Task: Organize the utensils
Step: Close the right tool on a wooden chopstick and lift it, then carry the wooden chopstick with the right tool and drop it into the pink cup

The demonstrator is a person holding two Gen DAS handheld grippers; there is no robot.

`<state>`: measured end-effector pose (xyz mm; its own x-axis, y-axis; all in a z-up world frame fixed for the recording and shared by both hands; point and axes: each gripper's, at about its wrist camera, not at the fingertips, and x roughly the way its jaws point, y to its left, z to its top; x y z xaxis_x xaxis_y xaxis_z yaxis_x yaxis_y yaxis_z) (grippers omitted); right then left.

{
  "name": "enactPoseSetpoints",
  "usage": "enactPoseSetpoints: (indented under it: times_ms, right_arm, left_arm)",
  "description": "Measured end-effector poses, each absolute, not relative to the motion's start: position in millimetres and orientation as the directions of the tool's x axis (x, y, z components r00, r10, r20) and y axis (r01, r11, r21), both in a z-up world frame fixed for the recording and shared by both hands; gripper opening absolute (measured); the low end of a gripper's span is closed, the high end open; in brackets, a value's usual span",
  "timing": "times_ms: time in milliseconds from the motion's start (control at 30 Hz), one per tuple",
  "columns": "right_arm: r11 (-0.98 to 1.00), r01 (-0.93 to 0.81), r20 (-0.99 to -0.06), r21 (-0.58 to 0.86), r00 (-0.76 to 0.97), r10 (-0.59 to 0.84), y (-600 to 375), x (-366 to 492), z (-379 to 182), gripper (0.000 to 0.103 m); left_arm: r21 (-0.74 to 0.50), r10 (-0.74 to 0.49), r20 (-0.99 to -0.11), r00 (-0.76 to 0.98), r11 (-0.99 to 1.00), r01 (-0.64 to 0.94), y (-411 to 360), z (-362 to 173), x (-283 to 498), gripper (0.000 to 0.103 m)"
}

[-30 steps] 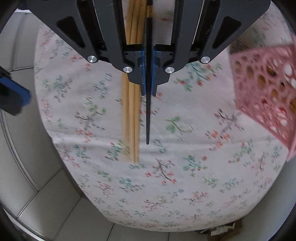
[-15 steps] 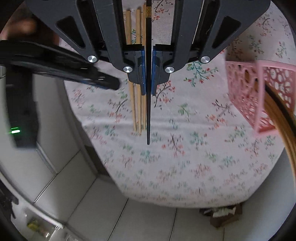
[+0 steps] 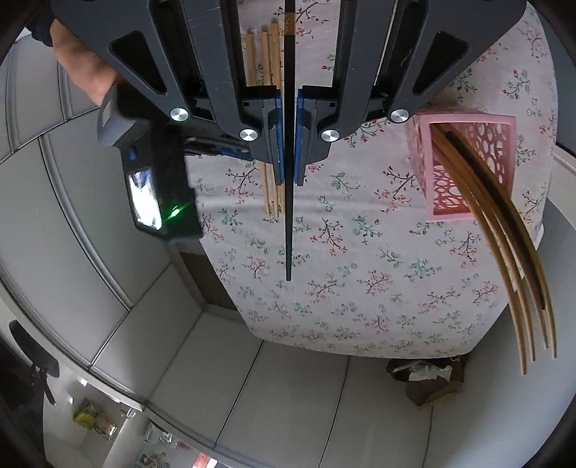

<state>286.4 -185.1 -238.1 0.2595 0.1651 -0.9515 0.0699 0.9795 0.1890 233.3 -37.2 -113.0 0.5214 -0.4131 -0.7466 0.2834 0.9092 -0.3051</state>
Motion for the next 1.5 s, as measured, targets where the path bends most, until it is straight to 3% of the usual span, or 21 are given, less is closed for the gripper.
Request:
enactPoseSetpoints:
  times_ms: [100,400,667,867,967,1333,1500]
  right_arm:
    - [0.978,0.078,-0.953,0.191,0.253,0.166,-184,287,-238,0.007]
    - [0.955,0.016,-0.858,0.296,0.444,0.259,-189,269,-168,0.007]
    - [0.926,-0.175,-0.615,0.335,0.703,0.356,-197,234,-95,0.007]
    - [0.882,-0.281,-0.444,0.379,0.781,0.439,-193,221,-66,0.007]
    - [0.873,-0.327,-0.387,0.361,0.800,0.459,-183,214,-57,0.007]
    - [0.886,-0.360,-0.352,0.292,0.821,0.449,-164,209,-65,0.007]
    - [0.891,-0.358,-0.365,0.279,0.819,0.443,-162,208,-67,0.007]
  left_arm:
    - [-0.299,-0.413,-0.735,0.537,0.909,0.290,-35,-109,230,0.004]
    - [-0.304,-0.431,-0.690,0.582,0.902,0.307,-26,-93,226,0.004]
    - [-0.323,-0.394,-0.528,0.753,0.913,0.251,23,-53,223,0.004]
    - [-0.358,-0.322,-0.349,0.880,0.914,0.192,78,-33,219,0.004]
    - [-0.351,-0.294,-0.303,0.907,0.919,0.181,88,-35,216,0.004]
    - [-0.237,-0.226,-0.258,0.939,0.957,0.165,77,-72,224,0.004]
    - [-0.223,-0.206,-0.306,0.929,0.965,0.141,69,-92,226,0.004]
